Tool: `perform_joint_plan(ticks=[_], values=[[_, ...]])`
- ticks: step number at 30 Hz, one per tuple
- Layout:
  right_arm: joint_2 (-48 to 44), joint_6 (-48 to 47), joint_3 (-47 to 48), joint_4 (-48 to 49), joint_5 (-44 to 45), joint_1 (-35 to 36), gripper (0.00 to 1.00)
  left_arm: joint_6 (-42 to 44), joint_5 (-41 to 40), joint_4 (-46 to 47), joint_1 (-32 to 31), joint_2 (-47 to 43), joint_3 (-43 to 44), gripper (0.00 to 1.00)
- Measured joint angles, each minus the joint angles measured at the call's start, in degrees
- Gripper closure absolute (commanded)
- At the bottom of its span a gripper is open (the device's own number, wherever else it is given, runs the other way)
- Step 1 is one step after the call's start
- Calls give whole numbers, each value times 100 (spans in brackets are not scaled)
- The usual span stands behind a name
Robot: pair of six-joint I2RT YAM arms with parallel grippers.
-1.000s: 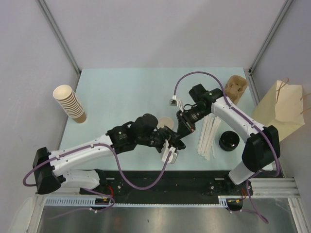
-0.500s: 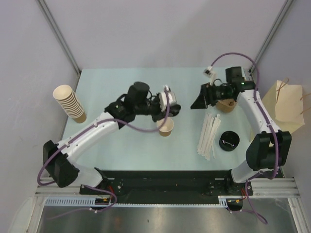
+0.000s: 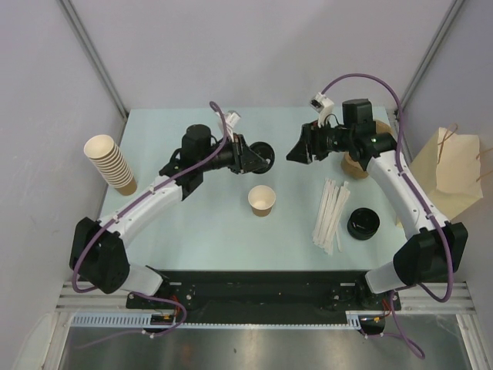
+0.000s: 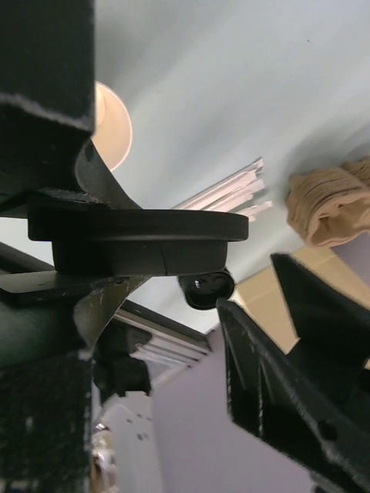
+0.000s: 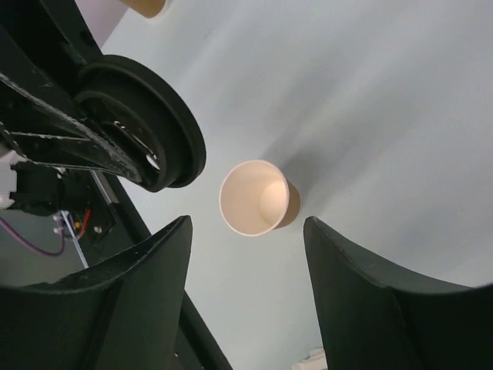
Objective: Pack the takeout coffee
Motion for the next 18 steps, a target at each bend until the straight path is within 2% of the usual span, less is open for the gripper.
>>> perform_joint_plan(ticks=[7,18], values=[[52,802,61,369,136,125,50,-1016,-238,638,146,-11,-369,100],[295,1161,223,564,389,868,58,-1145,-575,844,146,-15,-369,100]])
